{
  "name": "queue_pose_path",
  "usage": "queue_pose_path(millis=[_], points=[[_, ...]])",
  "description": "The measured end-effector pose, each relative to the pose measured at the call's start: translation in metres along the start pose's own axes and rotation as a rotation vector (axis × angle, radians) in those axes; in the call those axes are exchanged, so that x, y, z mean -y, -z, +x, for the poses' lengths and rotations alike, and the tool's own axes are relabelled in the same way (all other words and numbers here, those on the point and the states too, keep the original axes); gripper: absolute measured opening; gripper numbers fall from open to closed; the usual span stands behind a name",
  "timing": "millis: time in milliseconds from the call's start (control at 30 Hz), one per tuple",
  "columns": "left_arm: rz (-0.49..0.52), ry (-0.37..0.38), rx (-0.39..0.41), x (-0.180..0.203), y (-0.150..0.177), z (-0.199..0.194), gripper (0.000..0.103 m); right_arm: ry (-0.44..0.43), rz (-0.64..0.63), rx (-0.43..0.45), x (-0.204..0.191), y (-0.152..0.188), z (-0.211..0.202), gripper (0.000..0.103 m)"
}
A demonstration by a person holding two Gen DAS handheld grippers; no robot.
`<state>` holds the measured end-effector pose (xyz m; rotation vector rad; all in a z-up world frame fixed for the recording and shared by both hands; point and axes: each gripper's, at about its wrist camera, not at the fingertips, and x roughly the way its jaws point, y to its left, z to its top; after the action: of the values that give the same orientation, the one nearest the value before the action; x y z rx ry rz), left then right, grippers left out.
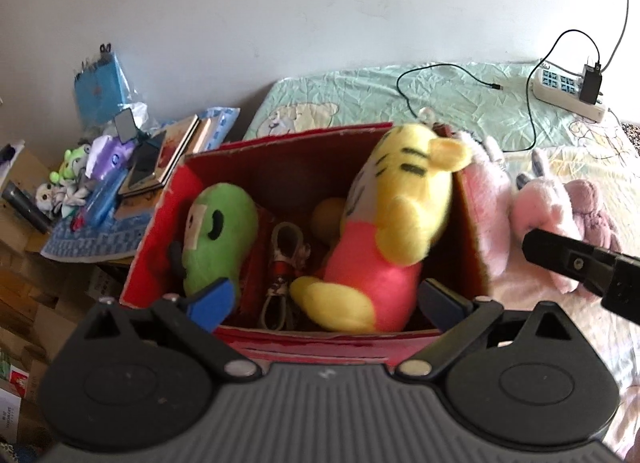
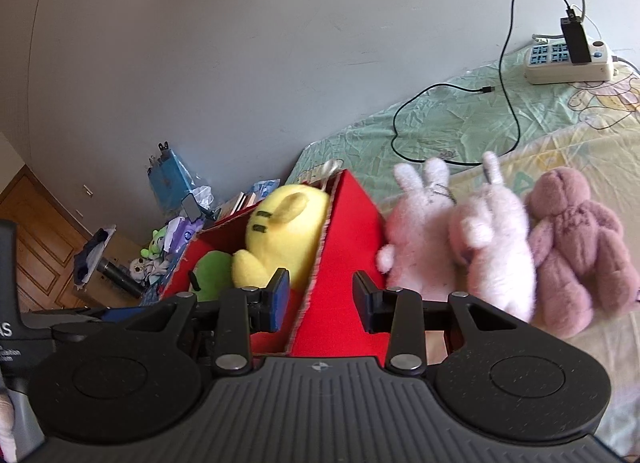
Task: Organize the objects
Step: 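Move the right gripper toward the mauve teddy bear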
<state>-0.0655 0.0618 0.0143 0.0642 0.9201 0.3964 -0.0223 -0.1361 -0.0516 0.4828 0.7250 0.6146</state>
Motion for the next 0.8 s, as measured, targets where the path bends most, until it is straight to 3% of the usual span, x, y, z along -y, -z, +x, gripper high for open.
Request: queue_pose_path(millis=[533,800], points=[[0.101,0.074,0.023,0.091,-0.012,-0.014,0.099,0.047,0.075,-0.002,0.071,-0.011,-0.039,0.039],[0.157,0.126,-0.001,0.129,-0.013,-0.006,0.099,0.096,0.137,-0.003,0.103,-0.013,-0.052,0.039]])
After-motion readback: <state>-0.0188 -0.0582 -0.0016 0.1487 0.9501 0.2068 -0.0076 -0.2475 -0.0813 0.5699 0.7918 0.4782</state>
